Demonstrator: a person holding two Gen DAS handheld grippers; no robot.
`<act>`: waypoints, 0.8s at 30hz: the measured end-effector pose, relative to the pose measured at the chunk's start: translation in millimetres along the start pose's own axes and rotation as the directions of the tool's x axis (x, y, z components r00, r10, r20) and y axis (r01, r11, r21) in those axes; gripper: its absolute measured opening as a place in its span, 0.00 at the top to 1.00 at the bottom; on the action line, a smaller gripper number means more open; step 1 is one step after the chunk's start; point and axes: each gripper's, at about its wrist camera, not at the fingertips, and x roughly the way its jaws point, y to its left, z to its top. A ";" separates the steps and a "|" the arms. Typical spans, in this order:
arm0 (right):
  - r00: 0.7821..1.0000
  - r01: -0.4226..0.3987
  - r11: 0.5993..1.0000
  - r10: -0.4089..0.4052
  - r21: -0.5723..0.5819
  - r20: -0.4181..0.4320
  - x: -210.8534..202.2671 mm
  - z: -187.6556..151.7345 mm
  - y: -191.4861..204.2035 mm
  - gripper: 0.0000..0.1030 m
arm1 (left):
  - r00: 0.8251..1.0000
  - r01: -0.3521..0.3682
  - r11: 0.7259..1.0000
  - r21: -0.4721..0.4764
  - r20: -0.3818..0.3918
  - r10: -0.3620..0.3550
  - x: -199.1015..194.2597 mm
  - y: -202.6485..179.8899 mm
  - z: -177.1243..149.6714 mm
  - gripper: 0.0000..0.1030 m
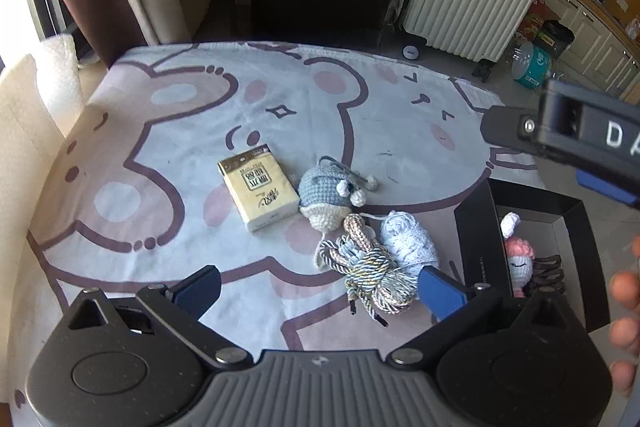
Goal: Organize objects
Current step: 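Lower the left tool onto the braided rope bundle while the right tool approaches the white crocheted item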
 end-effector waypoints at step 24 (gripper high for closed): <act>0.963 -0.158 0.974 0.189 0.164 -0.190 50.6 -15.7 -37.4 0.51 | 0.978 0.165 0.903 -0.397 -0.051 -0.201 65.7 8.1 -2.7 0.42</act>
